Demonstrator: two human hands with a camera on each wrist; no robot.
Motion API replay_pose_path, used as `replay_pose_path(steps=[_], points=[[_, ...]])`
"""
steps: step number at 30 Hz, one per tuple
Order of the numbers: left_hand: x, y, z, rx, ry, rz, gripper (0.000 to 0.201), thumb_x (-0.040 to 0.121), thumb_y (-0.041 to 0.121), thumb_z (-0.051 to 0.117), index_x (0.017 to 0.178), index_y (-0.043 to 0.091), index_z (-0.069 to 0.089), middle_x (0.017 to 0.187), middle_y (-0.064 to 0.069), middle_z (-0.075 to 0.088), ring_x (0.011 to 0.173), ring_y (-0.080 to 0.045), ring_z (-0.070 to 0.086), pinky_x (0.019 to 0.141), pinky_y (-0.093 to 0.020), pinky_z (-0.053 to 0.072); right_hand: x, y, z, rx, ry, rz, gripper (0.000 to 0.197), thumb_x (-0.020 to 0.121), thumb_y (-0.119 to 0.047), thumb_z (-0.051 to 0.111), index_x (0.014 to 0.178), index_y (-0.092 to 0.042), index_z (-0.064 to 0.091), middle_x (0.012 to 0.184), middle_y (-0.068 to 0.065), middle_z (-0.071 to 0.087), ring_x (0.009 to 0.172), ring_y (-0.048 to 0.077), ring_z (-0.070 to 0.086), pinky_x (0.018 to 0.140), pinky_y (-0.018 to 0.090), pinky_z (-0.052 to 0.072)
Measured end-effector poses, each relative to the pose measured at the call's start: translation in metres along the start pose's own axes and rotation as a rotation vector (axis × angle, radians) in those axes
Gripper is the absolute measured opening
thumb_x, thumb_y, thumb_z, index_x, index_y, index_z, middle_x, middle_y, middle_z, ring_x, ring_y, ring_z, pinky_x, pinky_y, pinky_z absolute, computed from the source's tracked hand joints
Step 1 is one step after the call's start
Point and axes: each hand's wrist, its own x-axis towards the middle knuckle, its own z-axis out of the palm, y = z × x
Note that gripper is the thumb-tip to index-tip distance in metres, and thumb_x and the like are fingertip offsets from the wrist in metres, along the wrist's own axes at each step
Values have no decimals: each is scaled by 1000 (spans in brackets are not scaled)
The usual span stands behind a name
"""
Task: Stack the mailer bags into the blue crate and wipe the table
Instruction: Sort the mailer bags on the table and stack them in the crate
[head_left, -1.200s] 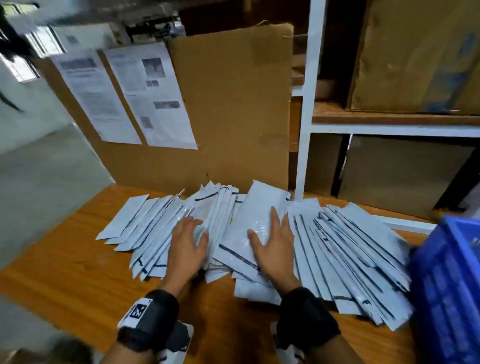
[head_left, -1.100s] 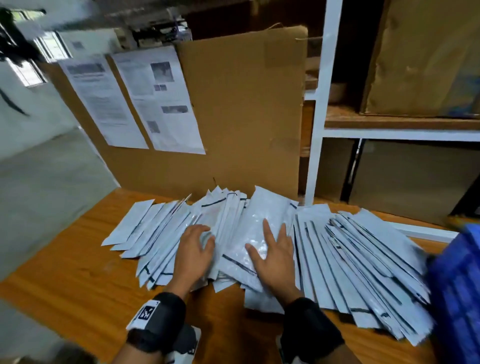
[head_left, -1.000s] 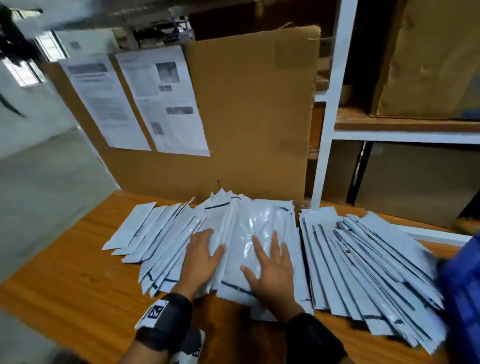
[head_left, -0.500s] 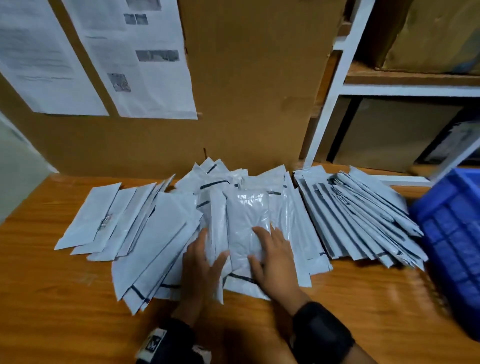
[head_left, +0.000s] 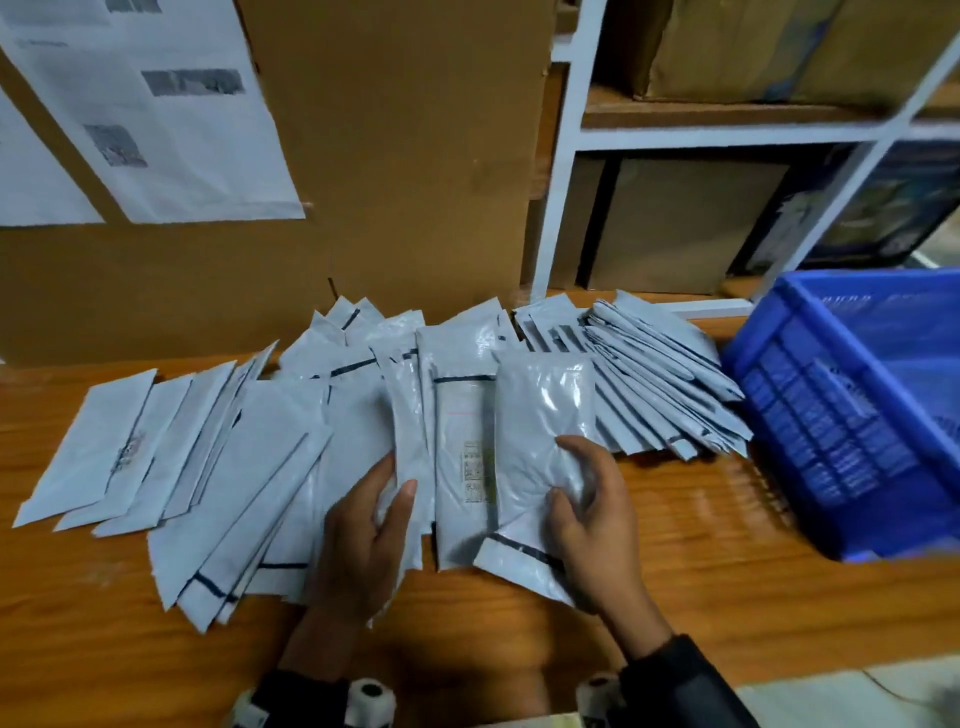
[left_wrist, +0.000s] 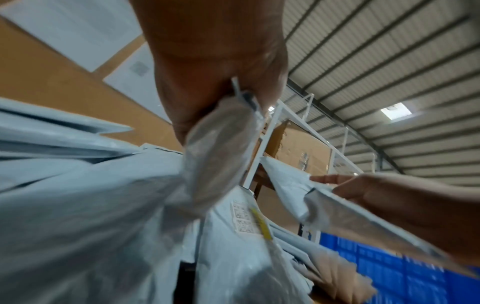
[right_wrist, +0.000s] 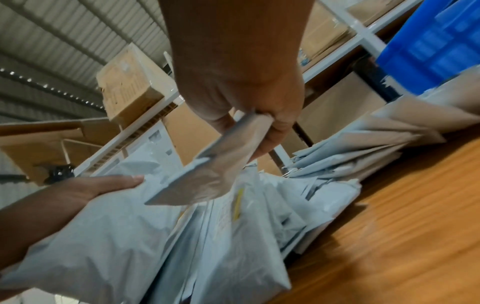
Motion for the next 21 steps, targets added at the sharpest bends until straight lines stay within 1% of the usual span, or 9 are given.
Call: replay_pose_path(steps=[1, 3, 7, 10, 11, 13, 15, 17, 21], points=[[-4, 6, 6, 13, -17, 2, 32, 96, 45, 50, 114, 21, 61, 89, 7, 66, 84, -10, 67, 66, -5, 47, -5, -1, -11, 12, 16, 2, 53, 88, 4, 57, 130, -28, 52, 127, -11, 55, 122, 10, 53, 99, 39, 49], [-13, 21, 24, 6, -2, -49, 29, 97, 47, 53, 106, 20, 61, 95, 2, 66, 89, -7, 64, 67, -5, 48, -18, -2, -38, 8, 43, -6, 55, 88, 6, 57, 129, -30, 52, 125, -14, 54, 118, 7, 53, 96, 34, 50], [-35, 62, 71, -45, -15, -81, 7, 95, 33, 58, 91, 27, 58, 88, 14, 60, 86, 9, 58, 72, -2, 40, -43, 5, -100, 50, 112, -12, 56, 87, 3, 56, 128, -35, 52, 125, -18, 53, 120, 5, 51, 97, 25, 44], [-53, 93, 113, -146, -45, -115, 12, 95, 18, 61, 106, 24, 63, 93, 24, 64, 87, 18, 58, 76, 0, 40, -58, 10, -152, 64, 203, -31, 52, 83, -4, 54, 128, -31, 54, 127, -12, 56, 123, 10, 52, 102, 30, 42], [-59, 104, 127, -189, -47, -119, 17, 95, 16, 61, 111, 22, 63, 94, 25, 66, 89, 17, 60, 78, -2, 43, -62, 11, -170, 59, 226, -42, 51, 83, -5, 54, 127, -31, 54, 127, -11, 56, 123, 10, 52, 102, 29, 42], [-69, 127, 154, -213, -49, -109, 23, 94, 15, 62, 116, 21, 64, 99, 24, 67, 96, 6, 63, 89, -18, 49, -71, 11, -208, 60, 256, -59, 50, 84, -4, 55, 127, -29, 54, 127, -11, 56, 123, 7, 52, 102, 27, 42], [-75, 147, 179, -226, -47, -90, 24, 94, 17, 63, 114, 28, 65, 102, 22, 69, 100, 0, 64, 91, -31, 52, -79, 11, -243, 71, 277, -70, 50, 87, 1, 55, 128, -28, 54, 128, -10, 55, 124, 5, 51, 103, 23, 42], [-80, 167, 204, -260, -68, -63, 24, 94, 15, 63, 110, 33, 64, 104, 21, 70, 101, -3, 66, 90, -35, 54, -85, 10, -277, 61, 317, -95, 51, 86, 1, 54, 128, -29, 54, 129, -9, 55, 125, 4, 51, 103, 19, 41], [-88, 213, 246, -344, -125, -58, 34, 94, 11, 62, 125, 24, 56, 116, 10, 66, 106, -7, 63, 95, -38, 52, -87, 12, -336, 28, 400, -111, 55, 83, 0, 55, 127, -31, 54, 128, -9, 57, 125, 4, 52, 103, 19, 40]])
